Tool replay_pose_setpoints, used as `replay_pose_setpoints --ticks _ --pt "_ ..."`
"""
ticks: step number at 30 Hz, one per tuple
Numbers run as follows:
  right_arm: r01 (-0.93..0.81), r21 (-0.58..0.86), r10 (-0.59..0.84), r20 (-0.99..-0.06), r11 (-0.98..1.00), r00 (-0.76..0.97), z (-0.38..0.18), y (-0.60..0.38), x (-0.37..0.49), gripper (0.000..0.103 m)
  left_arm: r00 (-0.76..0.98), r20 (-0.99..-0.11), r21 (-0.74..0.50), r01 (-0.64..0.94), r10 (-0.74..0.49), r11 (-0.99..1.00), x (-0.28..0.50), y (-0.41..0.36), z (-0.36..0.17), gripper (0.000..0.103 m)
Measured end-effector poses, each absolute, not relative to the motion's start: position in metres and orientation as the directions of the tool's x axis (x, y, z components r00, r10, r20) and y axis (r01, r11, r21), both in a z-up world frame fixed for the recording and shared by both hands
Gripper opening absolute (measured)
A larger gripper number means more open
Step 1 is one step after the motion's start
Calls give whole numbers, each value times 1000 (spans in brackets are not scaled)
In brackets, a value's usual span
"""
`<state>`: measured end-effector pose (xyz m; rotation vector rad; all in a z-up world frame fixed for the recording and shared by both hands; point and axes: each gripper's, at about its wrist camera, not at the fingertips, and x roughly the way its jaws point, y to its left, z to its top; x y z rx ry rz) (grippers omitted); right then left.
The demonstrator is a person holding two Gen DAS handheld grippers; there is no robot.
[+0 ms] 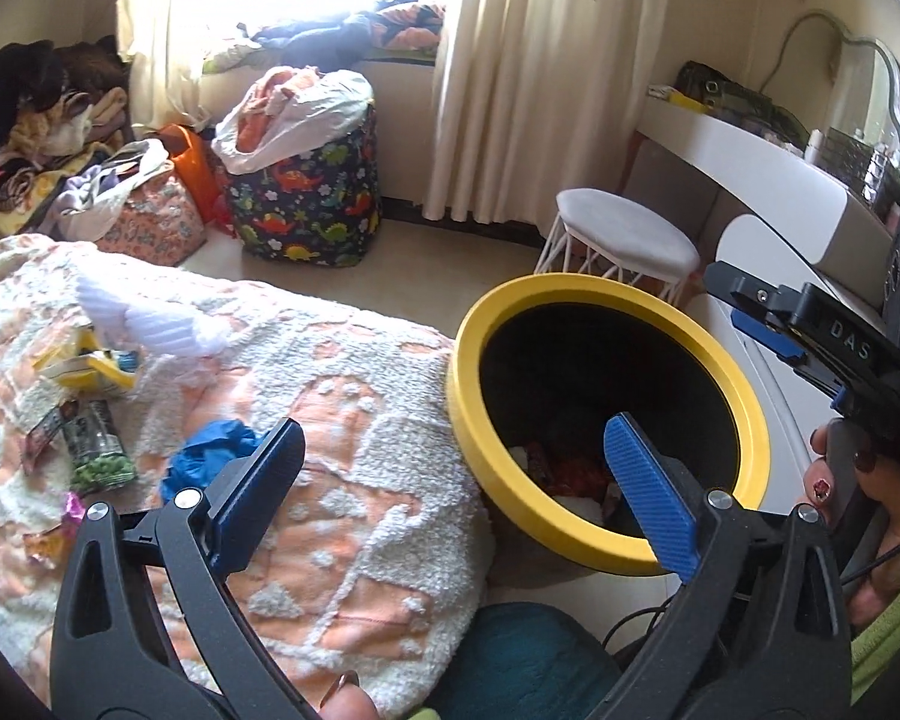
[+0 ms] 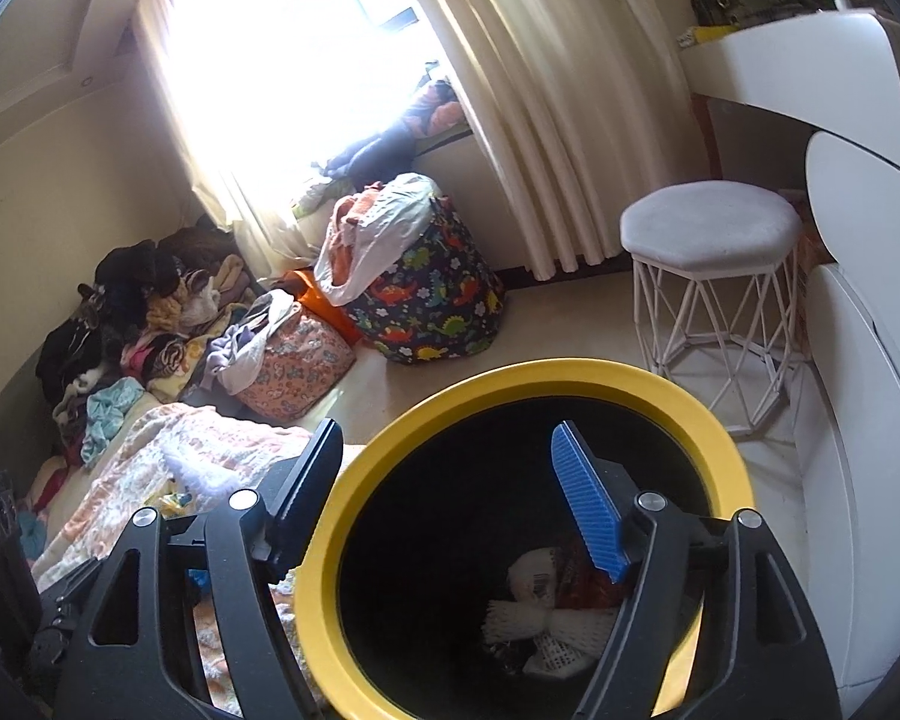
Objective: Collect trash
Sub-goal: 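Grasp the green-and-black snack bag with the left gripper while the right gripper grasps the blue glove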
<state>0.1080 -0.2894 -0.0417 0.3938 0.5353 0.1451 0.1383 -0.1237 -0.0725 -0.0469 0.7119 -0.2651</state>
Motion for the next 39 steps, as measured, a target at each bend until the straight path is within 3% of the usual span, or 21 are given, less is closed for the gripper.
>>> replay_pose_setpoints --ticks 20,39 --pt "-216 325 348 -433 921 832 -23 -221 98 77 801 -580 -160 63 -146 985 125 -51 -53 92" --pt "-395 298 494 -487 869 721 -29 -138 94 77 813 -582 -239 -137 -29 961 127 38 -60 92"
